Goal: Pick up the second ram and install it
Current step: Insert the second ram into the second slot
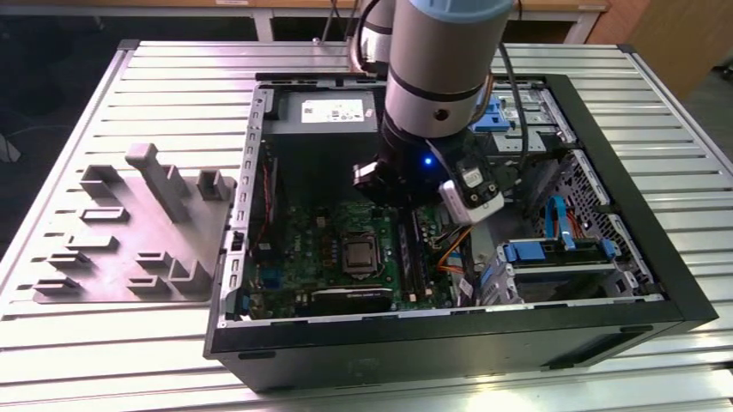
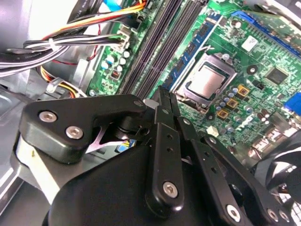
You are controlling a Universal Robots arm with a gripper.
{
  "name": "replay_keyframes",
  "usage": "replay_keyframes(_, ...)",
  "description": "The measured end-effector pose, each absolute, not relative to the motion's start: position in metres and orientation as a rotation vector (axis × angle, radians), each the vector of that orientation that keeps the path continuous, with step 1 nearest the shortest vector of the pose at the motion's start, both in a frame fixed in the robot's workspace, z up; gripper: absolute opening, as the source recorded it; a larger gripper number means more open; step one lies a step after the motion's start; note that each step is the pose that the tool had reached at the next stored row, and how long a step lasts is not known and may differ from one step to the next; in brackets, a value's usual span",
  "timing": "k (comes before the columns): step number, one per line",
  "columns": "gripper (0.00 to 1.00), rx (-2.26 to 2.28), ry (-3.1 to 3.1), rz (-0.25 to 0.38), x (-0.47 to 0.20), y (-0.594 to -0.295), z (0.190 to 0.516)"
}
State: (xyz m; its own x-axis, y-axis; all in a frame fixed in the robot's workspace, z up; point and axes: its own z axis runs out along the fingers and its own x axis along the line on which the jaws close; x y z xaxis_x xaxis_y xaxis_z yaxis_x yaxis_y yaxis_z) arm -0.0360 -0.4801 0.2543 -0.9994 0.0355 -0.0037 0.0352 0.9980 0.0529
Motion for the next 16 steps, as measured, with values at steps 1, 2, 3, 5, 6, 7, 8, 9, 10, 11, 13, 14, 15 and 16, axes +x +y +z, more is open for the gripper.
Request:
replay_keyframes(1, 0.11, 0.053, 3.135, 0.083, -0.036, -0.480, 0.253)
replay_keyframes(2, 0.11, 0.048, 3.136, 0.083, -0.036, -0.480, 0.252)
replay_keyframes(3, 0.11, 0.044, 3.136, 0.083, -0.036, -0.480, 0.250)
replay_keyframes(5, 0.11, 0.037, 3.136, 0.083, -0.036, -0.480, 0.247)
replay_keyframes(6, 0.11, 0.035, 3.136, 0.083, -0.035, -0.480, 0.245)
replay_keyframes(7, 0.11, 0.032, 3.136, 0.083, -0.035, -0.480, 0.243)
replay_keyframes(8, 0.11, 0.029, 3.136, 0.083, -0.035, -0.480, 0.241)
replay_keyframes(9, 0.11, 0.026, 3.136, 0.083, -0.035, -0.480, 0.240)
replay_keyframes(10, 0.11, 0.024, 3.136, 0.084, -0.035, -0.480, 0.238)
replay_keyframes(11, 0.11, 0.024, 3.136, 0.086, -0.035, -0.480, 0.237)
replay_keyframes(13, 0.11, 0.024, 3.136, 0.086, -0.034, -0.481, 0.236)
replay_keyframes(14, 0.11, 0.024, 3.136, 0.087, -0.032, -0.481, 0.236)
replay_keyframes(15, 0.11, 0.024, 3.136, 0.087, -0.031, -0.482, 0.236)
replay_keyframes(16, 0.11, 0.024, 3.137, 0.087, -0.030, -0.482, 0.235)
